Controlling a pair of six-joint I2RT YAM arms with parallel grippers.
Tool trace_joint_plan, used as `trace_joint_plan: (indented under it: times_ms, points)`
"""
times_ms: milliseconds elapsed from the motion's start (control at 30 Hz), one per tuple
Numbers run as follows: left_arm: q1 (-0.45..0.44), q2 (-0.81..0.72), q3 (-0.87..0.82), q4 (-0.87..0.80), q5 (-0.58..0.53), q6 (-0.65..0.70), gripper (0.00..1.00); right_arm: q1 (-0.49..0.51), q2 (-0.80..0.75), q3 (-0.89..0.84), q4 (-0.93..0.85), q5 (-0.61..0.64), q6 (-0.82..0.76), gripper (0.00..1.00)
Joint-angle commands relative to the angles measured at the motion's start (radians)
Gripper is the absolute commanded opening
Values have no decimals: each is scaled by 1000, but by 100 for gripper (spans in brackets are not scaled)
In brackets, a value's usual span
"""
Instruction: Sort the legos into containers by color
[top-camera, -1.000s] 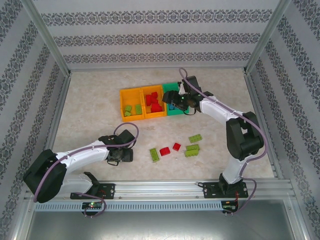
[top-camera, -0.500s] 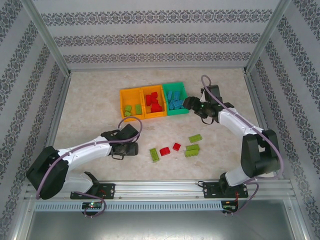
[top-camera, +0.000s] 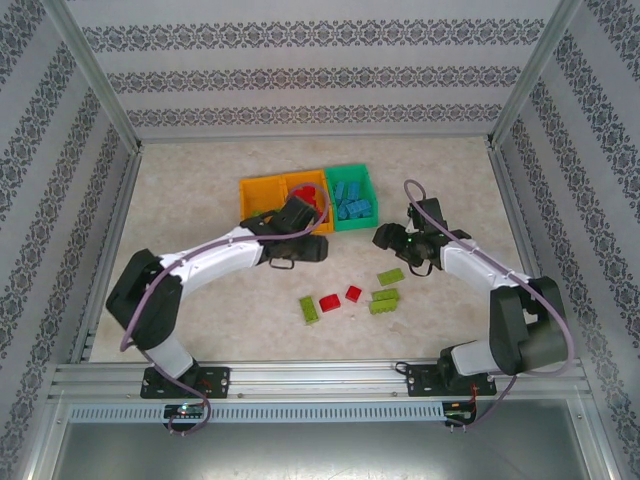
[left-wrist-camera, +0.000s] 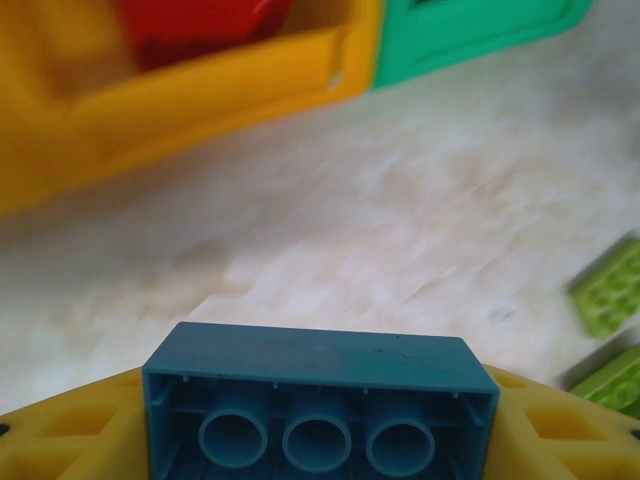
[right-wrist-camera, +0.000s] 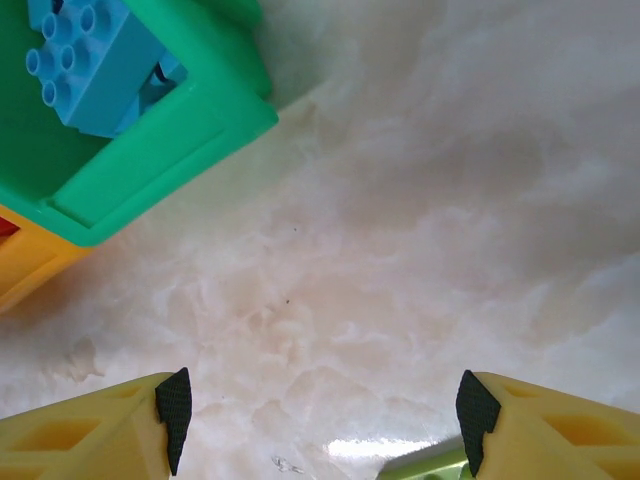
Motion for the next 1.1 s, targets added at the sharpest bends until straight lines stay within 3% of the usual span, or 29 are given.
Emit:
trace_joint_plan:
  times_ms: [0, 500, 833, 1067]
  points:
    - [-12, 92, 136, 51, 79, 64, 49, 39, -39, -29, -6, 33, 23, 73]
    - [75, 489, 671, 29, 215, 70, 49, 128, -146, -113, -5, 88, 63, 74]
    - [110, 633, 873, 15, 230, 58, 54, 254, -155, -107, -35, 143, 37, 74]
    - [118, 652, 884, 16, 225, 30, 67, 338, -135, -86, -93, 167, 25, 73]
